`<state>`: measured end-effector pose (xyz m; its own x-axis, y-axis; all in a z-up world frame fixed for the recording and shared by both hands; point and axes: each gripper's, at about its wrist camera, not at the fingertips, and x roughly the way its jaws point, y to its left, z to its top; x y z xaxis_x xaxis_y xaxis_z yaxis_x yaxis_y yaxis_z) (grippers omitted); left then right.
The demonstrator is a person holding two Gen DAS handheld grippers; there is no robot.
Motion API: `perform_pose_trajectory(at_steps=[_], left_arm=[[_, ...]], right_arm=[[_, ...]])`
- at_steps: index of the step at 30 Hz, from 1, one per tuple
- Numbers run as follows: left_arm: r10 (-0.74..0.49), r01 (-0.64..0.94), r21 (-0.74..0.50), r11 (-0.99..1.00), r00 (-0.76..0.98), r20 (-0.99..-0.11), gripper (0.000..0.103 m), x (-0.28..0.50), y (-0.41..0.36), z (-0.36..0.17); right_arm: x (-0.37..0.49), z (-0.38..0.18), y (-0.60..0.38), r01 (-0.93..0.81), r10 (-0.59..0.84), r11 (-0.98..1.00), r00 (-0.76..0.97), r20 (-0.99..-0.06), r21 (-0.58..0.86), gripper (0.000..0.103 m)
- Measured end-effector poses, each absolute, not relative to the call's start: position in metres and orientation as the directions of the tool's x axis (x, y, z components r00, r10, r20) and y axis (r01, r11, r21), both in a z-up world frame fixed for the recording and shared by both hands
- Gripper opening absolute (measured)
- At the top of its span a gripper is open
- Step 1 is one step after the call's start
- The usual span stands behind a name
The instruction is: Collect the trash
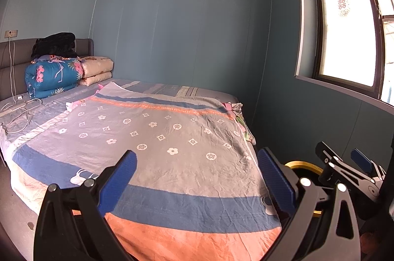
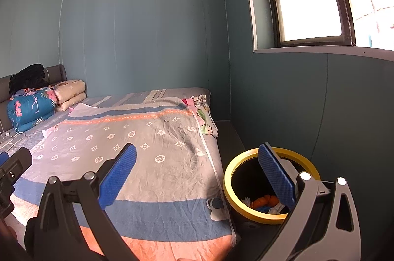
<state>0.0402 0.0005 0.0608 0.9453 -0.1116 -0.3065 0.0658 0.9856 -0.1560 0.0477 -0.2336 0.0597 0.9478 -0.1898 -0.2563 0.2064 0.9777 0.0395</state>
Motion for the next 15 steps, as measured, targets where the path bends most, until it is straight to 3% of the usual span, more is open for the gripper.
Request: perform_pose_trajectory(at_steps=[15], left_arm=[[-0.114, 0.062, -0.166, 0.984, 0.939, -0.324, 0.095, 0.0439, 0.0013, 0.0573]], right_arm=[[0.0512, 0.0553, -0.2344, 0.206, -0.188, 0.978, 0.944, -0.271, 0.038, 0.095]])
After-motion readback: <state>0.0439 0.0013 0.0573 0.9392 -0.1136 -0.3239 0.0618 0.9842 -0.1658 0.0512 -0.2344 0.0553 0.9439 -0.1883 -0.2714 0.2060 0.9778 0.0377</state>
